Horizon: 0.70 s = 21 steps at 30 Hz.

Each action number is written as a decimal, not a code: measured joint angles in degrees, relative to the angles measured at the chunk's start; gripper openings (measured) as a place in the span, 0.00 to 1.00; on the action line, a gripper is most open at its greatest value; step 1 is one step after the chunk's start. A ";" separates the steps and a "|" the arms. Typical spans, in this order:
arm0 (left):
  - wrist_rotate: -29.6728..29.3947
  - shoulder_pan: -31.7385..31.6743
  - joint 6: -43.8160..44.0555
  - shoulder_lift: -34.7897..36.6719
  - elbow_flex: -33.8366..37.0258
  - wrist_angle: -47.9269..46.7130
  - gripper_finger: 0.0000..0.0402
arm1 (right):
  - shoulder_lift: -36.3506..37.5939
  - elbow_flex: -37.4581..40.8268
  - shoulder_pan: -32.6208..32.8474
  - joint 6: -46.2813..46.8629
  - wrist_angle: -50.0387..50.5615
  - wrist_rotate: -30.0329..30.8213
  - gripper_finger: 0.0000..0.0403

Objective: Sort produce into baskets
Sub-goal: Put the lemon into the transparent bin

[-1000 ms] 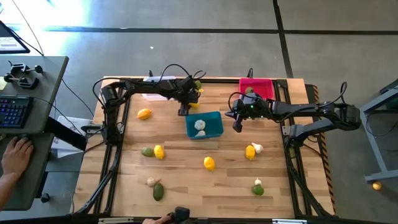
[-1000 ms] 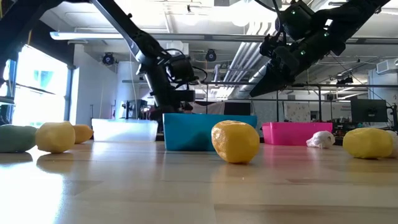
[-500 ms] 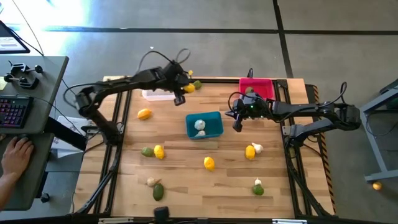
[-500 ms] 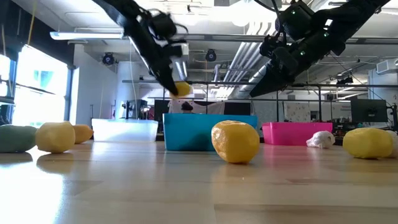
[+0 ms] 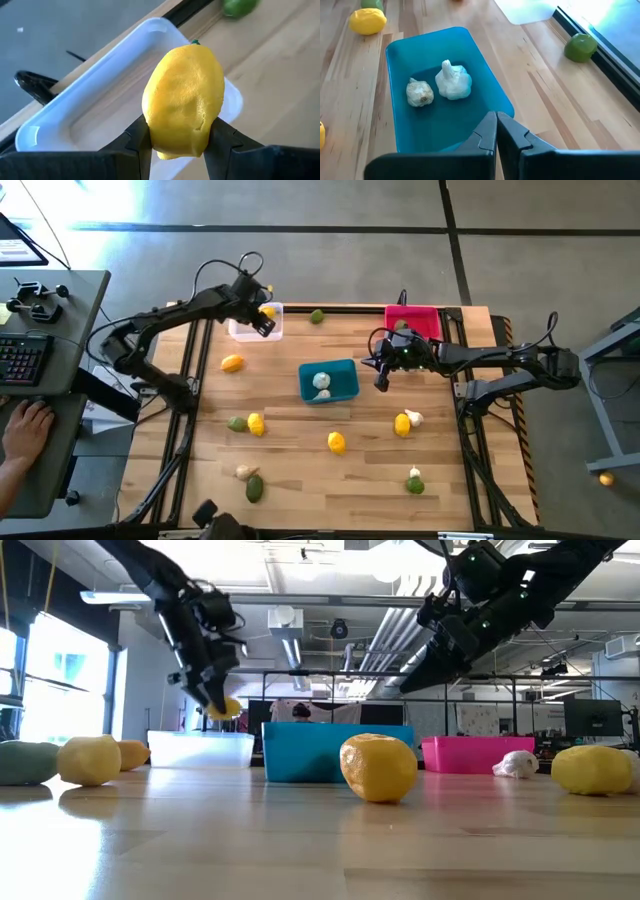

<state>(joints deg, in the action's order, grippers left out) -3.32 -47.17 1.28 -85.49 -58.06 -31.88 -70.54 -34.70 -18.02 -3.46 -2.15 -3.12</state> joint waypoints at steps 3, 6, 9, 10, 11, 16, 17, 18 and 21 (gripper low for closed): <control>0.23 -1.08 0.04 -2.28 0.04 2.37 0.27 | 0.00 0.00 0.00 0.37 -0.38 -0.01 0.00; 1.32 -2.38 0.05 -4.98 0.02 3.16 0.27 | 0.00 0.00 0.00 0.42 -0.95 -0.02 0.00; 2.20 -3.36 -0.13 -7.90 0.02 3.86 0.27 | 0.00 0.00 0.00 0.44 -1.41 -0.02 0.00; 2.24 -3.57 -0.87 -8.78 0.05 4.33 0.27 | 0.00 0.00 0.00 0.42 -1.63 -0.02 0.00; 2.20 -3.63 -1.87 -9.49 0.04 5.23 0.27 | 0.00 0.00 0.00 0.44 -1.90 -0.02 0.00; 2.33 -3.38 -3.11 -10.86 0.04 9.30 0.37 | 0.00 0.00 0.01 0.44 -2.87 1.36 0.00; 2.33 -3.34 -2.82 -10.87 0.04 9.73 0.41 | 0.00 0.00 0.00 0.45 -2.86 1.59 0.00; 2.31 -3.28 -2.44 -10.86 0.04 10.02 0.45 | 0.00 0.00 0.00 0.46 -2.85 1.65 0.00; 2.31 -3.28 -2.22 -10.86 0.02 10.02 0.52 | 0.00 0.00 0.00 0.15 -2.86 1.40 0.00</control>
<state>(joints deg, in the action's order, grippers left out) -1.02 -50.46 -0.93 -96.36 -58.04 -21.86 -70.54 -34.70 -18.02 -3.31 -5.01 -1.72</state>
